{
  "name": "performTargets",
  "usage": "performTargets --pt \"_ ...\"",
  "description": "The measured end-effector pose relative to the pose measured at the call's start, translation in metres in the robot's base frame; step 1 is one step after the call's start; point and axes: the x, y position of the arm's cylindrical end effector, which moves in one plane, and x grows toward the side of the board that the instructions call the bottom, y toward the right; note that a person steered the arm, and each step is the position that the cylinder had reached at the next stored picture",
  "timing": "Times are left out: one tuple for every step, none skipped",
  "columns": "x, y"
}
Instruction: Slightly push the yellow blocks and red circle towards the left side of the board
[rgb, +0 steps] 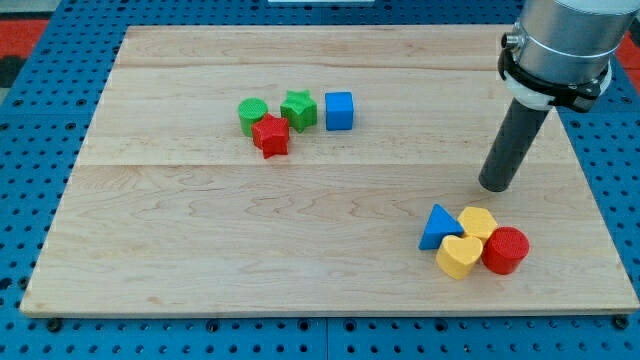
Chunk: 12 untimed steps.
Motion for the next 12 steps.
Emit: performTargets --pt "0.000 0.000" --pt "0.000 0.000" --pt "0.000 0.000" --pt "0.002 0.002" --pt "0.020 0.003" --pt "0.031 0.047" --pt "0.084 0.065" --pt "0.109 0.062" --pt "0.111 0.046" --pt "0.109 0.027" --pt "0.104 0.011" --pt "0.102 0.007"
